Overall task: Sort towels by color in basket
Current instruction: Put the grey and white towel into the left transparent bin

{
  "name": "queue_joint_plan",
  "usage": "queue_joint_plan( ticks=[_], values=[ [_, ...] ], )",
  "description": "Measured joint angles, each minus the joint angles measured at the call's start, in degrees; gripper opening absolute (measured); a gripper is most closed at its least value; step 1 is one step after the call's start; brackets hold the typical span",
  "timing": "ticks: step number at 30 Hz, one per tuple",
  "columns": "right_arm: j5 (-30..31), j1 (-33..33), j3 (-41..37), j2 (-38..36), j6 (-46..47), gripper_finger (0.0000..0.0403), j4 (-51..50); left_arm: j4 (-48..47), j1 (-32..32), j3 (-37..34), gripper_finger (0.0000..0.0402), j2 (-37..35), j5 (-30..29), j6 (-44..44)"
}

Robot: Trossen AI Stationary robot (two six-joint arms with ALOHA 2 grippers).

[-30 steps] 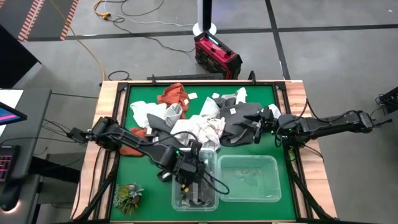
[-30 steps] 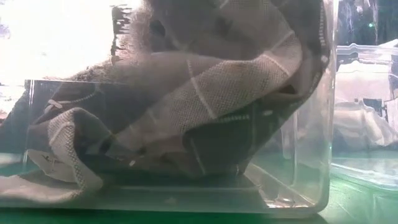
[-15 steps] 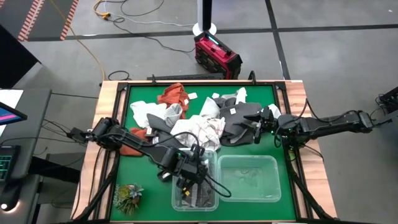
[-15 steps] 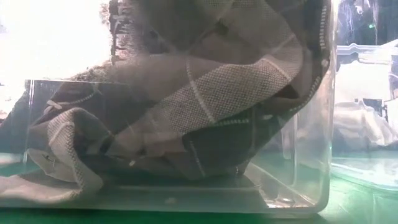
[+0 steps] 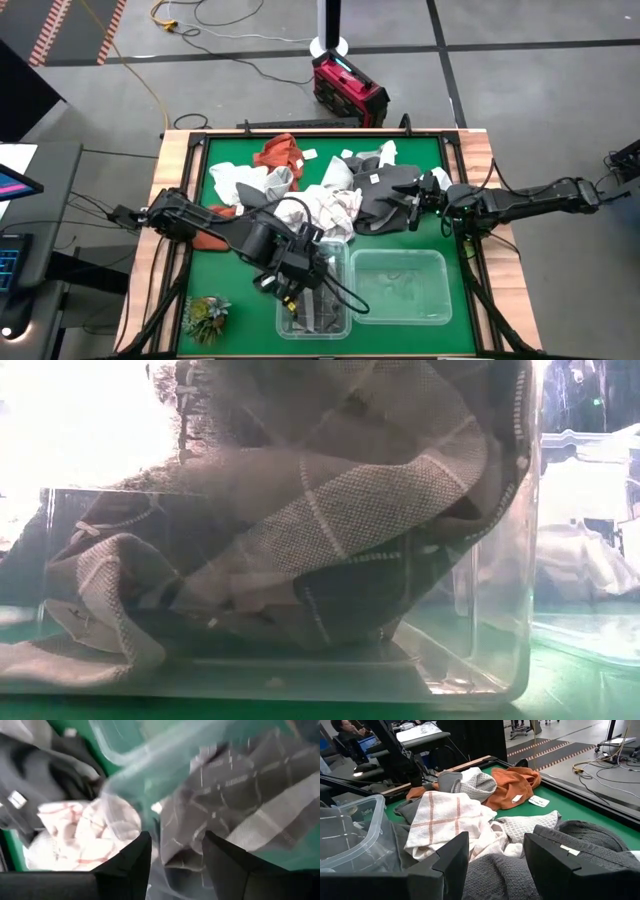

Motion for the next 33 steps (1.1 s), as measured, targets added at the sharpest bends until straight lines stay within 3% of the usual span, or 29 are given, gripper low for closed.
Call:
queue_joint_plan(
  ticks=[6,19,27,33],
  values=[
    [0.00,0.00,0.00,0.00,0.00,0.0219,-0.07,2.19,0.04,1.90,0.0169,0.51,9.11,-2.44],
    [-0.01,0.00,0.00,-0.02,0.11,0.0219,0.30,-0.65,4.34,1.89,0.0169,16.08,15.54,2.00],
    [-0.01,0.00,0.00,-0.01,-0.05,0.0219,-0.22,-1.66,4.73,2.05,0.0169,22.54,15.25,4.15],
    [0.00,0.00,0.00,-0.02,-0.05,0.0219,-0.13,-4.26,4.20,1.75,0.0169,21.53,13.26,1.86]
  ],
)
